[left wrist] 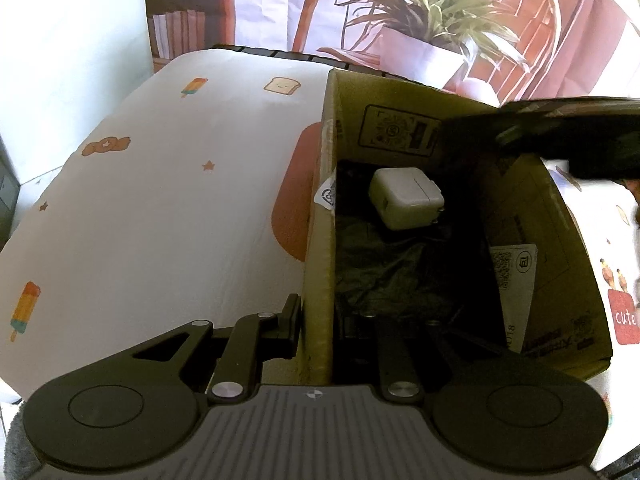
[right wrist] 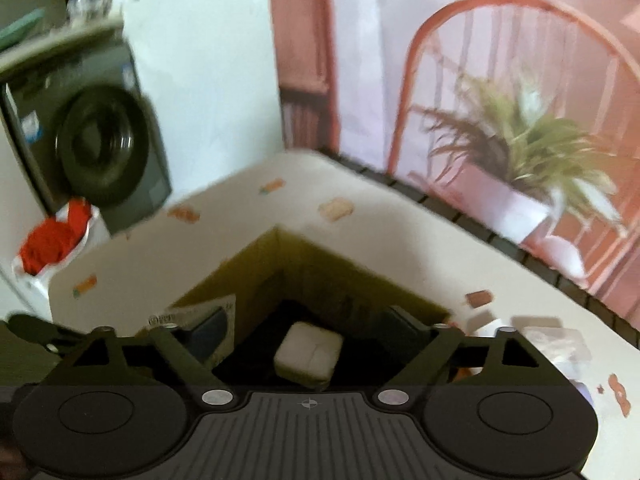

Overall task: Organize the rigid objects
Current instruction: 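Open the right gripper to drop the charger into the box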

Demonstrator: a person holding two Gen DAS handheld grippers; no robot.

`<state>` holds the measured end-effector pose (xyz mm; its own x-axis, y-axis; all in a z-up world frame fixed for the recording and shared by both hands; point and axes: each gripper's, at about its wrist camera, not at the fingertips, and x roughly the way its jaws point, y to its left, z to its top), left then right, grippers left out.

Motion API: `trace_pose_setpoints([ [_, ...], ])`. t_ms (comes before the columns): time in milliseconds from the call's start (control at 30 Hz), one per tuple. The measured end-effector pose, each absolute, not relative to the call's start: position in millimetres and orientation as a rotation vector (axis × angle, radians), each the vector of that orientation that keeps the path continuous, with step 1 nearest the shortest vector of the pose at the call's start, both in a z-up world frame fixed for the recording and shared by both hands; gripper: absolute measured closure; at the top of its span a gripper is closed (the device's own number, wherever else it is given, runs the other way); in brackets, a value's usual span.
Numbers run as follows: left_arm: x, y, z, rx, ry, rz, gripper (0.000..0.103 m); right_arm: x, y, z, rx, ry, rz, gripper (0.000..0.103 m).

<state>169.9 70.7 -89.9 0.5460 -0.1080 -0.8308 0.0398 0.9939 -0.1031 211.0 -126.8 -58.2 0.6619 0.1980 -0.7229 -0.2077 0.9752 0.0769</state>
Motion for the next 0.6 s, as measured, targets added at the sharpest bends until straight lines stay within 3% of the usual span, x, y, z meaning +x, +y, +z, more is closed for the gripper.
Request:
trace_pose_setpoints([
  [100, 169.6, 70.3, -90.2, -0.074, 0.989, -0.086, 0.085, 193.2, -147.7, -44.8, 0.048, 0.739, 0.186, 0.0],
  [367, 167.9, 71.4, -90.7, -0.08, 0.994, -0.084, 0.085, 148.0, -222.4, -22.2, 0.155, 0.627, -0.09, 0.0],
  [600, 169.0, 70.1, -90.9, -0.076, 0.995, -0.082, 0.085, 99.3, -264.3, -34.3, 0.215, 0.577, -0.283, 0.0],
])
